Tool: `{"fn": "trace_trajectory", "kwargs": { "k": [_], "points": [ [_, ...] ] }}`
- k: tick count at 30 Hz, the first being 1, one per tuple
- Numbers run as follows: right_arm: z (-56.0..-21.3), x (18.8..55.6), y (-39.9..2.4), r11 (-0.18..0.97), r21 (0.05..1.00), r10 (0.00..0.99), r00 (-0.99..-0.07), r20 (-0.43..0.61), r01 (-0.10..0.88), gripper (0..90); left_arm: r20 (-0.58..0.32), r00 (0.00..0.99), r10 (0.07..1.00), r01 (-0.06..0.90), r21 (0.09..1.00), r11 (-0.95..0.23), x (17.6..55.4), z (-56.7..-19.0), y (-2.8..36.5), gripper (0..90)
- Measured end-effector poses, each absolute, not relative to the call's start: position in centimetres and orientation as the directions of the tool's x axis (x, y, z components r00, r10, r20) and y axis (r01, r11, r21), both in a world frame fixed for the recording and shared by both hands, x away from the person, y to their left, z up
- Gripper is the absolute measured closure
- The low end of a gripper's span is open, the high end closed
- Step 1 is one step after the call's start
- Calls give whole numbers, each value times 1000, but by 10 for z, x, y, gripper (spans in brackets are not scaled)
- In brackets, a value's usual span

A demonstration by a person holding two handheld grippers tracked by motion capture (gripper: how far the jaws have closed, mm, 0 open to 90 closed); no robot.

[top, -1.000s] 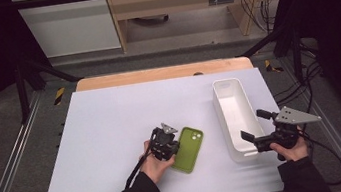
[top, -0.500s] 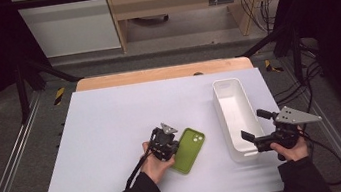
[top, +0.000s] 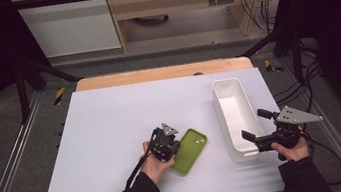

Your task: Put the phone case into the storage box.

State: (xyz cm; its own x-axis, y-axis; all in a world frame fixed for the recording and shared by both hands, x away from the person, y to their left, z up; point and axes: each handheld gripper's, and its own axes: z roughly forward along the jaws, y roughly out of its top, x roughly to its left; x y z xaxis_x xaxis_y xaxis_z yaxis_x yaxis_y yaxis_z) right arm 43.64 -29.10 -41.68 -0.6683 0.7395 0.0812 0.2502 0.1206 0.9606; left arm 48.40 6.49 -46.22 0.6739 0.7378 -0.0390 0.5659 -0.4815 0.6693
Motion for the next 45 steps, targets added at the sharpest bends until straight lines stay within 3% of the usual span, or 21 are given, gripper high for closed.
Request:
{"fn": "trace_trajectory", "kwargs": {
  "k": [45],
  "points": [
    [-411,434,-290,116,965,731,-677,78,236,5,34,743,669,401,777,-485,474,-411,92,883]
  ]
}}
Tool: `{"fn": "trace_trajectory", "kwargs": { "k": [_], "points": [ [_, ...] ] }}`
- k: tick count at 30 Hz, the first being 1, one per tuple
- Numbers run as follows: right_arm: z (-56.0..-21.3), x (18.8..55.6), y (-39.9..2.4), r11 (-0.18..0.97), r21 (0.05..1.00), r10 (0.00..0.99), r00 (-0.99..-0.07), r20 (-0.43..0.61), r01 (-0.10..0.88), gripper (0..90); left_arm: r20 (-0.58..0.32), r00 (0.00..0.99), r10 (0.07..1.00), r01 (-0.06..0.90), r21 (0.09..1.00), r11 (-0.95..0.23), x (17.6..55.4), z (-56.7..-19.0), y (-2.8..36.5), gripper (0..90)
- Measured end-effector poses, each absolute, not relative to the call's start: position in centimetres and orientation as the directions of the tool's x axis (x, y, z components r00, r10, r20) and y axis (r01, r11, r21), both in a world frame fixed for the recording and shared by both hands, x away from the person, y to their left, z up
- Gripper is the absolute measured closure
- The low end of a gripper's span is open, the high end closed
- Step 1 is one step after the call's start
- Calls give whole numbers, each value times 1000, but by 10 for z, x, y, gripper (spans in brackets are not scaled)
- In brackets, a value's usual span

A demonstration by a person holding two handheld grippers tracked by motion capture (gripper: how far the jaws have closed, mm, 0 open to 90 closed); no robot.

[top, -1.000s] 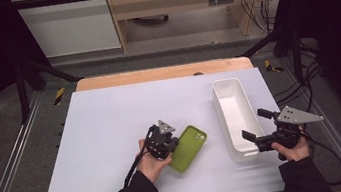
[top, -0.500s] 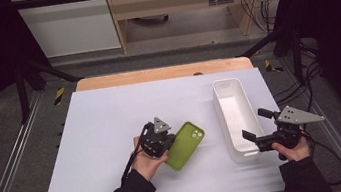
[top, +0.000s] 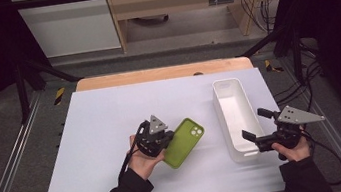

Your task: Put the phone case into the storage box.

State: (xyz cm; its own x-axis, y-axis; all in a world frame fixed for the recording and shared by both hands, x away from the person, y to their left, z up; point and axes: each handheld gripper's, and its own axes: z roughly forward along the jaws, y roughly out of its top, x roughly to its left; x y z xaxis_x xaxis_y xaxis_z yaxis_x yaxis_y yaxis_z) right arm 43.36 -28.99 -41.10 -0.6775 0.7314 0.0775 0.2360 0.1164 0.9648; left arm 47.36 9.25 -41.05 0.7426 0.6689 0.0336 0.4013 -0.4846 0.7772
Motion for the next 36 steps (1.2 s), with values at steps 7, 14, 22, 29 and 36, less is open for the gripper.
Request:
{"fn": "trace_trajectory", "kwargs": {
  "k": [7,14,22,29,36],
  "points": [
    [-409,433,-289,117,966,730,-679,74,232,5,39,746,664,379,796,-472,471,-404,96,883],
    [-408,433,-287,123,965,724,-686,72,231,5,51,749,660,354,812,-464,469,-397,100,883],
    [-407,432,-285,122,967,720,-691,70,224,5,62,753,655,330,826,-457,465,-389,104,883],
    [-404,431,-282,125,966,712,-698,70,225,5,82,755,651,305,834,-459,461,-384,107,883],
    [-401,430,-278,130,966,706,-705,69,225,5,95,758,645,284,842,-458,456,-379,108,883]
  ]
}}
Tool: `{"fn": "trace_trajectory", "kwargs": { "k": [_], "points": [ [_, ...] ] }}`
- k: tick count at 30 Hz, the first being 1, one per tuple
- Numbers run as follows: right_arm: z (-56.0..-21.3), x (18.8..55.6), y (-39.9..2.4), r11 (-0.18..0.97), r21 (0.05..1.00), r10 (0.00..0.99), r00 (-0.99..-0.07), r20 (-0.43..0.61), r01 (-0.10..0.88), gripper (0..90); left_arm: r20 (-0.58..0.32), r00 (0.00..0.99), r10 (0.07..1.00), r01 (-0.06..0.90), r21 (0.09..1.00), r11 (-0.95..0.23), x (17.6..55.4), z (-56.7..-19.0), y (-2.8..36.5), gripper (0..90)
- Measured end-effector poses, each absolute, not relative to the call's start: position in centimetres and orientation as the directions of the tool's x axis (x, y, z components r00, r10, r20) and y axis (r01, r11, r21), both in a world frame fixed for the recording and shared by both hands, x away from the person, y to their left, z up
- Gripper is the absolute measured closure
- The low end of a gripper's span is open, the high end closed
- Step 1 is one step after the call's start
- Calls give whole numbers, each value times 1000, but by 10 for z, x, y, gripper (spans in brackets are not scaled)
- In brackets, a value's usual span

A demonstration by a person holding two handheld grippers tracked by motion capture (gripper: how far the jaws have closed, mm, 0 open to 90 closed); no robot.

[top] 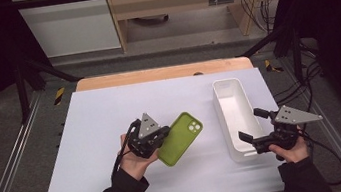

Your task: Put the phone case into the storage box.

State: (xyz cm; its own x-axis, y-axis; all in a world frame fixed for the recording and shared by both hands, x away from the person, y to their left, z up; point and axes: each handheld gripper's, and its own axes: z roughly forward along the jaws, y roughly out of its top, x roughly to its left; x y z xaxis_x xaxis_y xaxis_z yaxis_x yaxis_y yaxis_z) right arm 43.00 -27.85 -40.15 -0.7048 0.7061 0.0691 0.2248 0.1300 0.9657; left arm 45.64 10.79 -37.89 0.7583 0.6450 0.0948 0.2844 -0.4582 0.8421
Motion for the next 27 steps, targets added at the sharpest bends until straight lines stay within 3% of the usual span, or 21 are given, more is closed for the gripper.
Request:
{"fn": "trace_trajectory", "kwargs": {
  "k": [27],
  "points": [
    [-384,424,-247,167,956,666,-743,71,241,5,145,776,614,221,849,-480,444,-367,106,883]
  ]
}}
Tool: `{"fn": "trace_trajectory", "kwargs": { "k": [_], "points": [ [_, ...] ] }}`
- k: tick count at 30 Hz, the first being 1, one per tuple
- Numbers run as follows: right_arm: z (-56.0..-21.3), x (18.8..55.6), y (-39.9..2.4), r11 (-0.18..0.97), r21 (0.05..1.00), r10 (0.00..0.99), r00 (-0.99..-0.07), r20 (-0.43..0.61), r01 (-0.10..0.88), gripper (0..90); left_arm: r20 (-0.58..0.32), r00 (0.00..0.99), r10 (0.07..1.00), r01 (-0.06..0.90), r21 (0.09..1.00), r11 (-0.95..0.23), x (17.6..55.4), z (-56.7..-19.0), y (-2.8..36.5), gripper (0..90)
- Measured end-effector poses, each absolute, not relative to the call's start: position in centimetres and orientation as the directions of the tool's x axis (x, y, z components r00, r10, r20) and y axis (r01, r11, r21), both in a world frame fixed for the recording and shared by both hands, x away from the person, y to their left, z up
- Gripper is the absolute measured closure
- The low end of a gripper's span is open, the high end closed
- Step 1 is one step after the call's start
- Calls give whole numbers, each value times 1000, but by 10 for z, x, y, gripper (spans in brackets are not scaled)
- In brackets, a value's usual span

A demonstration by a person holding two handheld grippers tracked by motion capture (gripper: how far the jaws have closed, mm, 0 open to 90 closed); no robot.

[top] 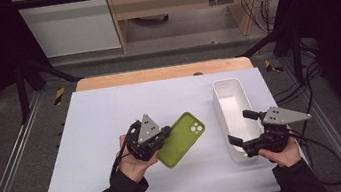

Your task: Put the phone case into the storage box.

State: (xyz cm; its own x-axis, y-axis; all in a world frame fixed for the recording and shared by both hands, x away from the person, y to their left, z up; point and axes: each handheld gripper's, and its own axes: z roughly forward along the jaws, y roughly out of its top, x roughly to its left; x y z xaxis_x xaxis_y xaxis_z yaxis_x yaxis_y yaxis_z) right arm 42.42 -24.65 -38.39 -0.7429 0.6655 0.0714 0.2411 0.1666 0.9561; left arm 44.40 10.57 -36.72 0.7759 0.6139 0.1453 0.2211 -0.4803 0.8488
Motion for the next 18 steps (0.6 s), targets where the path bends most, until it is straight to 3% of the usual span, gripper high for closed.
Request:
{"fn": "trace_trajectory", "kwargs": {
  "k": [18],
  "points": [
    [-374,424,-225,212,943,641,-765,63,256,5,164,792,588,196,844,-499,437,-366,100,884]
  ]
}}
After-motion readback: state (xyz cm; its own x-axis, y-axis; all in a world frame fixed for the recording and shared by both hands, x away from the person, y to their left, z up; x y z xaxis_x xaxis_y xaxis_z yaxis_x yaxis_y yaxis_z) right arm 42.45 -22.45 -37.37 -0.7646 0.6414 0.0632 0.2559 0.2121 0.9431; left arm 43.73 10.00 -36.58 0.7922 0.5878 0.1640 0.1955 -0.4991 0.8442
